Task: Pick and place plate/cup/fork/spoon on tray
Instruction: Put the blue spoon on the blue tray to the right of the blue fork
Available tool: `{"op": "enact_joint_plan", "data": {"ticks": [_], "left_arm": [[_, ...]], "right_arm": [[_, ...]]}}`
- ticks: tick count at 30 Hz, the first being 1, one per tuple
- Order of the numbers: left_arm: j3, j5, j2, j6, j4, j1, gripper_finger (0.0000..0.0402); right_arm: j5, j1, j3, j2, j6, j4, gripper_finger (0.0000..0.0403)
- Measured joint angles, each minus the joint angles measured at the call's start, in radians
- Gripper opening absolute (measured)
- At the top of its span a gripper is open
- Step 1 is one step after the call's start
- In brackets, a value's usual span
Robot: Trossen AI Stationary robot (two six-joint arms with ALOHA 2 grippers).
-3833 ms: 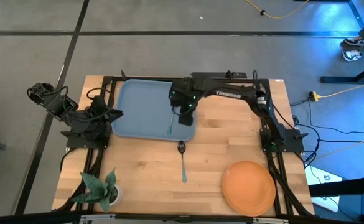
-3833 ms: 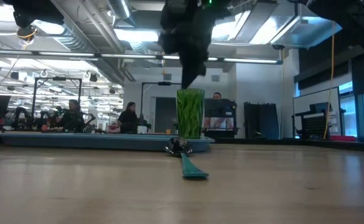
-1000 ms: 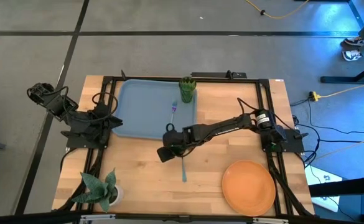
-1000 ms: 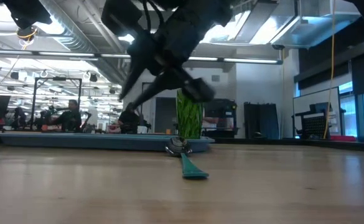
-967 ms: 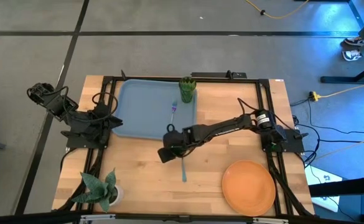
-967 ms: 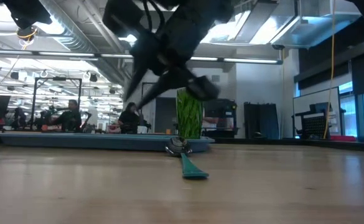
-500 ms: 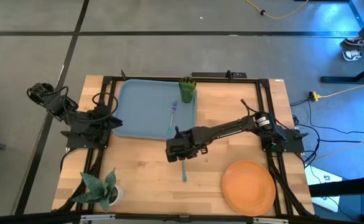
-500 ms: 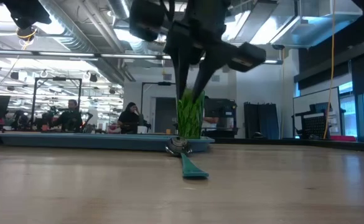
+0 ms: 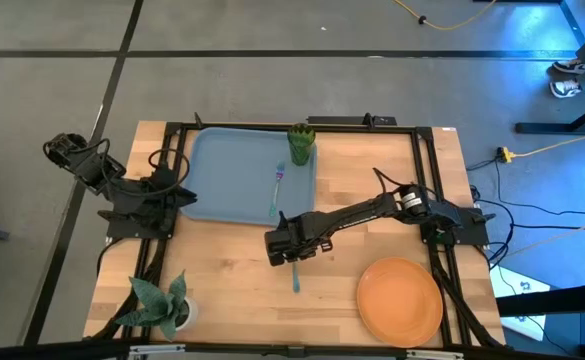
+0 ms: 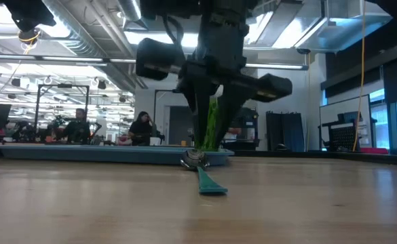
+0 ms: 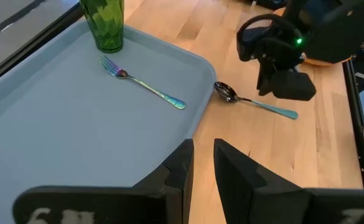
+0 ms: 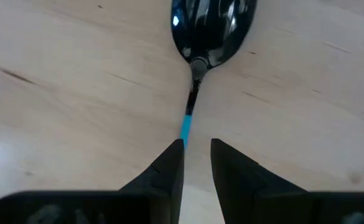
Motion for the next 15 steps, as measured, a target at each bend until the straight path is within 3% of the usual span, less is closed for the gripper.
{"op": "enact_joint_plan", "data": {"ticks": [15], "left_arm": [[0.000,0.013,0.000,0.000,0.000,0.000,0.0056]], "right_arm": [[0.019,-0.015,0.000,0.041,-0.003,0.034,0.0084]]}}
